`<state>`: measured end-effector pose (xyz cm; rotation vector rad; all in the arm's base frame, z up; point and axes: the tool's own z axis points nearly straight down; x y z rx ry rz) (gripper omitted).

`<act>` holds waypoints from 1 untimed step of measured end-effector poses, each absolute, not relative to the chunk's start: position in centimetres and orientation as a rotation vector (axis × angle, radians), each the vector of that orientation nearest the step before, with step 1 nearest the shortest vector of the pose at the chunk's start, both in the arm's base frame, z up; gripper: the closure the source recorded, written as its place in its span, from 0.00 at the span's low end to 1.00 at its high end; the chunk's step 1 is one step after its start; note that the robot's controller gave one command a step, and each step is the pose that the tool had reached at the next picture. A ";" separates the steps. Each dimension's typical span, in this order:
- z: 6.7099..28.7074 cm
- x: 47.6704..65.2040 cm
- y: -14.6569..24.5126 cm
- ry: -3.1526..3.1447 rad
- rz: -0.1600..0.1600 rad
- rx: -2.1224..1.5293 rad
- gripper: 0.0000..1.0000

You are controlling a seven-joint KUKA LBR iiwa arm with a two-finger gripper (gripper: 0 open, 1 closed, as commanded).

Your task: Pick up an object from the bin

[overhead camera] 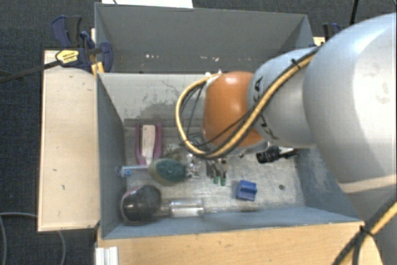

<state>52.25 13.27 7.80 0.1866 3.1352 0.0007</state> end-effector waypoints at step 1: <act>7.8 52.2 13.3 3.135 0.001 0.190 1.00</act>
Offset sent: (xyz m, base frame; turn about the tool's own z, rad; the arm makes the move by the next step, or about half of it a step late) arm 0.0000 0.0000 0.0000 0.0000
